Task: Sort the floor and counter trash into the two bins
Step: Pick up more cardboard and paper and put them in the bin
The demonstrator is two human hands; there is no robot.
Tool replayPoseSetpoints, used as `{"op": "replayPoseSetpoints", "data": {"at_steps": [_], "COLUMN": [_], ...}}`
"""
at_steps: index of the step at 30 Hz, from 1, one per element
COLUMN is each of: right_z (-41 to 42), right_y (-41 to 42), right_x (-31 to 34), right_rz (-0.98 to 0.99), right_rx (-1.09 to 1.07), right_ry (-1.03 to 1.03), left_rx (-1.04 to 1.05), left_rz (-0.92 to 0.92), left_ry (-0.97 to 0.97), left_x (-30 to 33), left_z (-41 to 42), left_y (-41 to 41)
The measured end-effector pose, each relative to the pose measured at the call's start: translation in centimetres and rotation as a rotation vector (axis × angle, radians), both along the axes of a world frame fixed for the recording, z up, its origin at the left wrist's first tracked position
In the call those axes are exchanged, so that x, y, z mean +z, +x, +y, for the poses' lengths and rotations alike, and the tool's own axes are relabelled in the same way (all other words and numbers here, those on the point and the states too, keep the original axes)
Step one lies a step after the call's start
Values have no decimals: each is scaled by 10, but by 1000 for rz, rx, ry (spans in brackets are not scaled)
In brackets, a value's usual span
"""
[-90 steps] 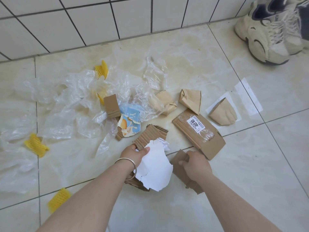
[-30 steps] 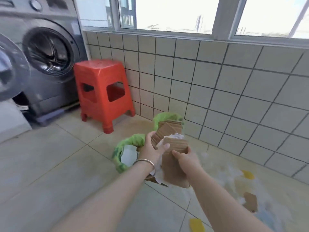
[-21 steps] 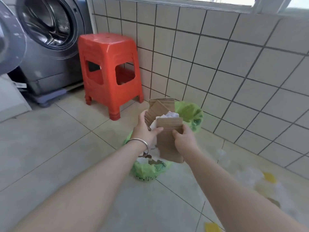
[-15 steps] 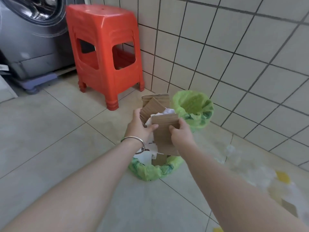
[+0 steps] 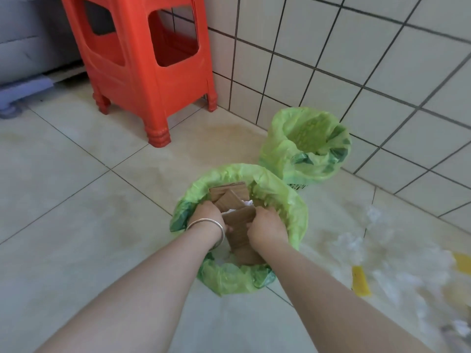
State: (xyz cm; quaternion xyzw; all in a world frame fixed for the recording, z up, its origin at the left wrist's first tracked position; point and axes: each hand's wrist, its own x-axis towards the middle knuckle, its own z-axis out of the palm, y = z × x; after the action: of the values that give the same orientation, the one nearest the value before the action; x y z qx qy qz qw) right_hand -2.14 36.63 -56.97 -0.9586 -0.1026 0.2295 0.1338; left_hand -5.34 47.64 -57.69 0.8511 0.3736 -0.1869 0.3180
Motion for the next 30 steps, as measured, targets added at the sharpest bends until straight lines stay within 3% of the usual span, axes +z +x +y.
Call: {"op": "replayPoseSetpoints", "data": {"at_steps": [4,11,18,24,30], "right_z": [-2,-3,-1,-27,-83], "right_y": [3,13,6,-16,-44], "right_x": [-19,-21,-9,20,72], "right_rz": [97,144,159,81,-40], "right_rx": [35,28,-184,-123,-186], "right_ry": [-41,-61,166,351,495], "left_rx": [-104,-161,-154,-221,-354], "left_rz": [141,217,-28,-100,-259], "left_ry": [44,97,362,579,511], "left_x": [-17,-25,-23,15,75], "left_z": [-1,-4,-27,-47,-100], "left_y": [17,31,6,-13,-23]}}
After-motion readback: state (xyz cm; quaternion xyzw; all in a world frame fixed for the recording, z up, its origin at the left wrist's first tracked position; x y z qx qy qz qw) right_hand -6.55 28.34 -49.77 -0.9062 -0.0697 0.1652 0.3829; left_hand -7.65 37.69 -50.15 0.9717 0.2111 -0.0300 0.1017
